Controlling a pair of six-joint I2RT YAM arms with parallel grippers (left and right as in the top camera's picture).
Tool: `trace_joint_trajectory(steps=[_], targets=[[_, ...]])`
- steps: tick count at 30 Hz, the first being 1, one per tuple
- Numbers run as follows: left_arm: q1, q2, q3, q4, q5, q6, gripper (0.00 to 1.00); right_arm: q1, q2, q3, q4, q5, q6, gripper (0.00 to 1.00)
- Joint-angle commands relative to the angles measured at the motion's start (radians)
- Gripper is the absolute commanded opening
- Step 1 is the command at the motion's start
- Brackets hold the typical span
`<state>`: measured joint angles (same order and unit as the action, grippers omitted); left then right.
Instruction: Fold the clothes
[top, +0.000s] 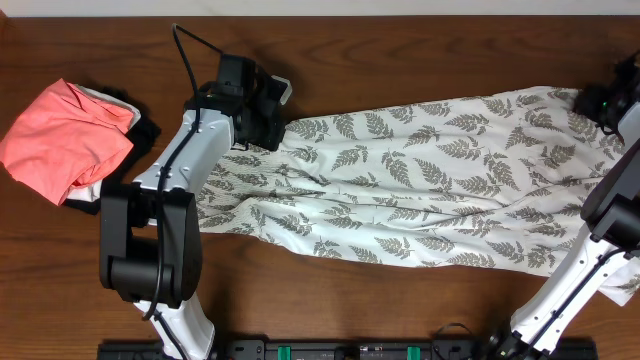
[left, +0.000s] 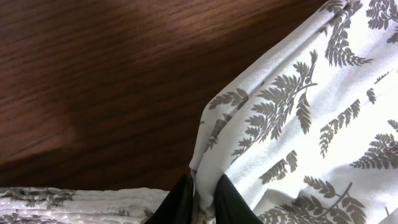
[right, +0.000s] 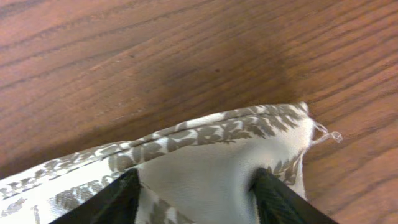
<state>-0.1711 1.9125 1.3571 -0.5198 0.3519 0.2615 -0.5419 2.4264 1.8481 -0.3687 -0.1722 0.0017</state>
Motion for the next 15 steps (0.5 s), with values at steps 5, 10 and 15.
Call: trace_joint_trajectory(steps=[5,10,15], targets=[[0.002,0.003,0.003,-0.004,-0.013,-0.006,0.15,0.051,0.047,-0.004,-0.024,-0.045,0.020,0.01],[0.002,0.003,0.003,-0.004,-0.013,-0.006,0.15,0.049,0.047,-0.004,-0.027,-0.044,0.019,0.01],[0.002,0.003,0.003,-0.004,-0.013,-0.020,0.14,0.035,0.018,-0.003,-0.055,-0.042,0.021,0.01]])
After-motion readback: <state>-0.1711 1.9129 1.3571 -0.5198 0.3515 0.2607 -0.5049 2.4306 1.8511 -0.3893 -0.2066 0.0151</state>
